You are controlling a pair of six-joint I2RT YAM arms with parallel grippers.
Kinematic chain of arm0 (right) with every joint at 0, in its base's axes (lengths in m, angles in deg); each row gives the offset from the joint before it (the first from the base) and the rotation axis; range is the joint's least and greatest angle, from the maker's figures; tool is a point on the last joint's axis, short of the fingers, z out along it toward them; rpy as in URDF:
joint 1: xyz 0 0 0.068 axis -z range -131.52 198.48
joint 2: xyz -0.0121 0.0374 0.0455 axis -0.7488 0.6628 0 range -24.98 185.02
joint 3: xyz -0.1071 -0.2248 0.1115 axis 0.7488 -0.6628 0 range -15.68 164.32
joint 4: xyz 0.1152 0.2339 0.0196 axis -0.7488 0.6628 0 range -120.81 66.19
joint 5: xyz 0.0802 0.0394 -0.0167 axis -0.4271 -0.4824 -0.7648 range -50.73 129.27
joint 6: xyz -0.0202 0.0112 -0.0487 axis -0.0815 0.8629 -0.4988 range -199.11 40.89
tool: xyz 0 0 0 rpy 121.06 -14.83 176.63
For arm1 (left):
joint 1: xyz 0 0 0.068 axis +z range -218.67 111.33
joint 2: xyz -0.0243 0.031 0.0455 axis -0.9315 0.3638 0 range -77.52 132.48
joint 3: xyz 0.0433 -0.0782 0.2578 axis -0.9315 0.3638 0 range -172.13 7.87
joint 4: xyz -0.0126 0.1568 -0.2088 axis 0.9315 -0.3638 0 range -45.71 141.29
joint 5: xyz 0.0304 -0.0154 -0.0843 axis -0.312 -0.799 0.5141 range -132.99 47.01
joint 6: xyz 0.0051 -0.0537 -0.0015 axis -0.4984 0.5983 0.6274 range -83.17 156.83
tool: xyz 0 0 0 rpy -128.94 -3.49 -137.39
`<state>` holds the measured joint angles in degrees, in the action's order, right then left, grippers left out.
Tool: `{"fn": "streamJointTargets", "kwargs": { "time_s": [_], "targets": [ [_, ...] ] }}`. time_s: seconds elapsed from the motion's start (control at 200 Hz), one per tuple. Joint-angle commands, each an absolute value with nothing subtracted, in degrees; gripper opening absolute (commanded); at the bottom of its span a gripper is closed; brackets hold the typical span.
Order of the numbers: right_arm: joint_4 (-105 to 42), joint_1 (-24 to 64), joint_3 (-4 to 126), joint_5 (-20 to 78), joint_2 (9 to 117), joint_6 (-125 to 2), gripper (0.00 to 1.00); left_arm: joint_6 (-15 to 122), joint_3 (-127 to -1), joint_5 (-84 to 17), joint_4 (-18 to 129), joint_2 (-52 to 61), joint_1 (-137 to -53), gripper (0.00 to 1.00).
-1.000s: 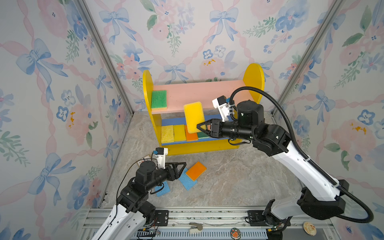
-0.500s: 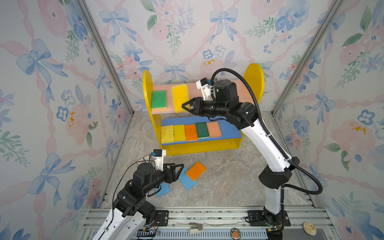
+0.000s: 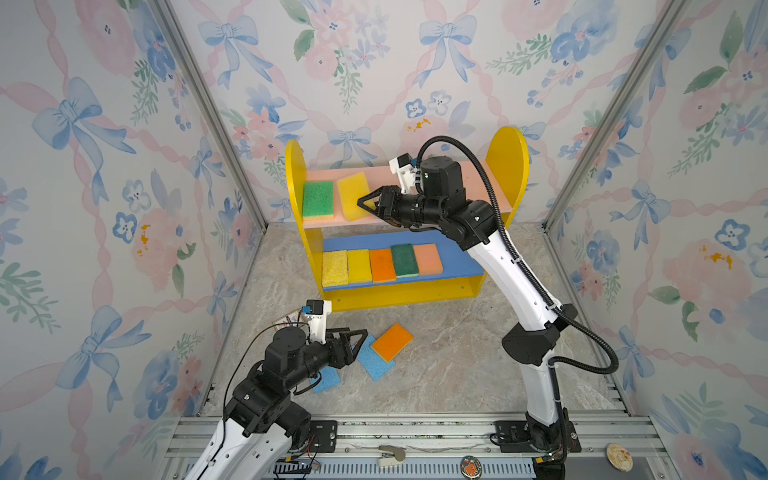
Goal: Place and organize the cleaning sponges onto the shelf
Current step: 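Set the yellow sponge on the pink shelf beside the green sponge and release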
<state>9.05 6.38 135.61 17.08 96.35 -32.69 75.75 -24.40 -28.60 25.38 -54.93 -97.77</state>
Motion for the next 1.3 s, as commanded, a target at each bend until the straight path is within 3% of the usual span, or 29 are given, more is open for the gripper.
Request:
{"fn": "streamJointTargets", "kwargs": {
  "time_s": [0.0, 0.16, 0.5, 0.78, 1.29],
  "targets": [
    [10.86, 6.37, 136.82, 19.45, 98.26, -34.57, 0.57, 74.40, -24.15, -27.55, 24.79, -55.37, -97.45, 0.70],
    [15.48, 5.06, 136.79, 24.75, 98.50, -40.06, 0.66, 74.68, -24.10, -27.35, 24.67, -55.90, -97.41, 0.71],
    [19.96, 2.82, 135.21, 34.18, 95.99, -48.26, 0.72, 74.87, -24.56, -27.17, 24.31, -55.99, -97.47, 0.71],
    [21.77, 2.67, 135.53, 33.77, 96.04, -50.73, 0.78, 75.06, -24.49, -27.08, 24.30, -56.23, -97.41, 0.71],
    [11.97, 1.99, 134.97, 28.24, 98.74, -45.76, 0.55, 74.26, -24.92, -27.00, 22.30, -57.67, -97.42, 0.72]
  ]
}}
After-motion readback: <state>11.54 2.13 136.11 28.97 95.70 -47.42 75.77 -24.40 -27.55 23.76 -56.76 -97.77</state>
